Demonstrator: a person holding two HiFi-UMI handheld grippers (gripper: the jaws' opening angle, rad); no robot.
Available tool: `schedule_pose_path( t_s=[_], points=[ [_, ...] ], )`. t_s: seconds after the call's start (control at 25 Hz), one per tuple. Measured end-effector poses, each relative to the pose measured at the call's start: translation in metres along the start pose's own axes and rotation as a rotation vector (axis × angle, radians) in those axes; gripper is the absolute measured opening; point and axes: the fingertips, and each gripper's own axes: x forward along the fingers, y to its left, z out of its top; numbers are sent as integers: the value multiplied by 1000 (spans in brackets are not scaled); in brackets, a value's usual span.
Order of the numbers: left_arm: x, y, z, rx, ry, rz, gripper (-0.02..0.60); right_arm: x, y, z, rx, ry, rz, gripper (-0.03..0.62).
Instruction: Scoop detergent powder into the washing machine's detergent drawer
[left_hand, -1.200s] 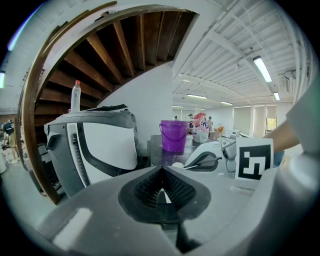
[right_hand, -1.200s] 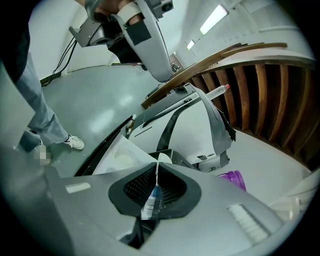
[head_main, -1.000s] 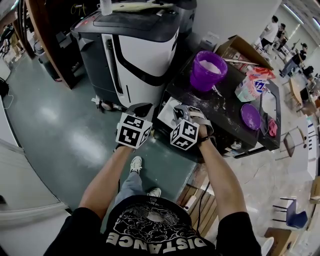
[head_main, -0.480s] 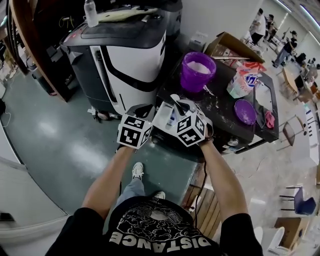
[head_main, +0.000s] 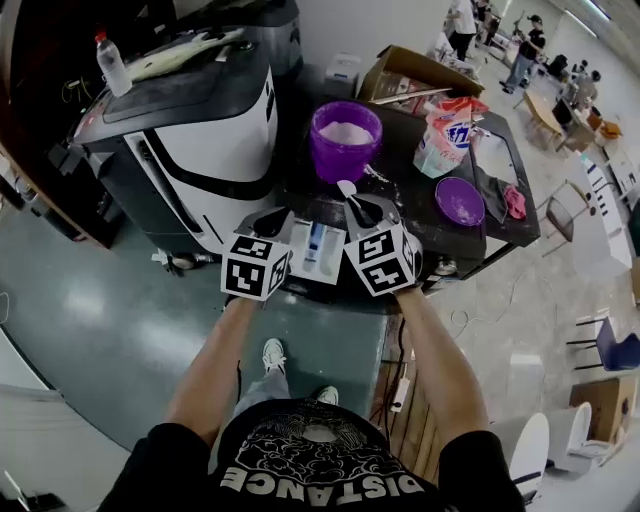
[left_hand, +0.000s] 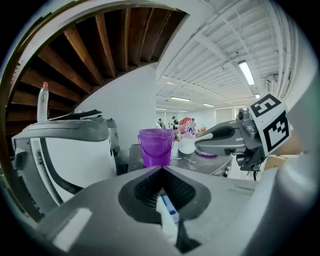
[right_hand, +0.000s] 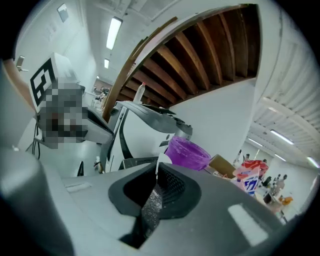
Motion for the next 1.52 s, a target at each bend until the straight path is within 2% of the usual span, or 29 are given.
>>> schedule_pose_path(
  t_s=[0.28, 0.52, 0.84, 1.52],
  points=[
    [19, -13, 25, 15, -17, -78, 2, -27, -39, -8, 149, -18, -105, 35],
    [24, -18, 44, 26, -50, -103, 2, -50, -60, -14, 268, -51, -179, 35],
    [26, -4, 47, 29, -59, -102, 2, -67, -66, -32, 438, -68, -233, 35],
    [29, 11, 57, 39, -78, -102, 1, -74, -67, -28, 504, -99, -269, 35]
  ],
)
